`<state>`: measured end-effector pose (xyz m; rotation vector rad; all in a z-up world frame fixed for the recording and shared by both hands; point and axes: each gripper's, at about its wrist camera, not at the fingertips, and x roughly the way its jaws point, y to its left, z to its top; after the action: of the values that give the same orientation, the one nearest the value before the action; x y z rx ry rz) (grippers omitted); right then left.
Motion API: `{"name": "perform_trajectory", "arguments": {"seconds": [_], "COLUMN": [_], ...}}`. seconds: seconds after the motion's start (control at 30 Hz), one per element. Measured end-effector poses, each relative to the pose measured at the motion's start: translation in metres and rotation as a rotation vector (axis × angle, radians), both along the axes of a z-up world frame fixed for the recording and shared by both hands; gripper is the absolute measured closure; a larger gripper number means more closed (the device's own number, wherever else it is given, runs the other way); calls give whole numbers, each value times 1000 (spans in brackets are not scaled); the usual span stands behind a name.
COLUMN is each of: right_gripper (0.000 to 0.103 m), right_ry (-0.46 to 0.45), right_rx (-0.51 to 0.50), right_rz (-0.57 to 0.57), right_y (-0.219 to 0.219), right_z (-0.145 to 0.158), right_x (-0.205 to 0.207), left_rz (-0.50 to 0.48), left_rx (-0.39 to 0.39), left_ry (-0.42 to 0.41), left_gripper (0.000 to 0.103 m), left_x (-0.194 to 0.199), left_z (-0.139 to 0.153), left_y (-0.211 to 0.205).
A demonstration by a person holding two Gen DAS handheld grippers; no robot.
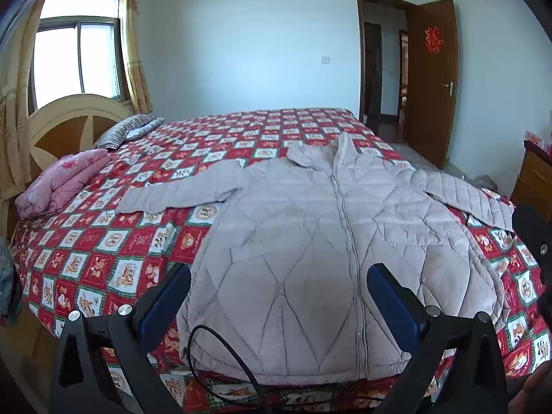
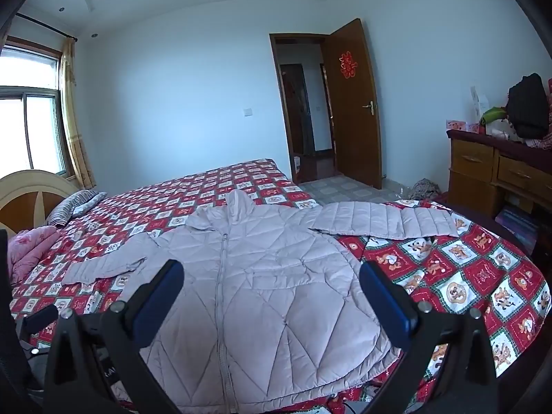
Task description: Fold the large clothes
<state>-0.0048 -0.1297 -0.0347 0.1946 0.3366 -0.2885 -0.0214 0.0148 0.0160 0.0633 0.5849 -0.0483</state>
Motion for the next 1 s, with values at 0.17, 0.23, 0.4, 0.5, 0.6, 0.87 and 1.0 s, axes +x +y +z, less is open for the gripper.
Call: {"name": "perform_trajectory", "arguments": {"seconds": [0.17,0.23,0.4,0.5,0.6,0.87,1.0], "right_gripper": [0,0,0,0,0,0,0], "right_ry": [-2,1,26,29,23,31,31], "right_rx": [-4,-3,8,11,5,10,9], "right_rz": [7,8,10,13,15,18,20], "right_y": [4,5,4,6,7,9,9], "right_z": [1,1,-3,-3,-3,-4,-4], "right_x": [-2,-1,2,1,-1,1,1], "left_rz": [23,34,49,53,59,59,57], "left_rx": [5,11,27,34,47,51,50], "left_ry": [-24,-38,-93,-114,-132,-133,-123], "left_gripper": [1,1,1,1,1,1,1], "left_x": [-4,-6,-16,-19,-22,-25,-24], "left_z": [4,6,14,17,18,18,17], "left_y": [3,4,4,4,3,1,1]}}
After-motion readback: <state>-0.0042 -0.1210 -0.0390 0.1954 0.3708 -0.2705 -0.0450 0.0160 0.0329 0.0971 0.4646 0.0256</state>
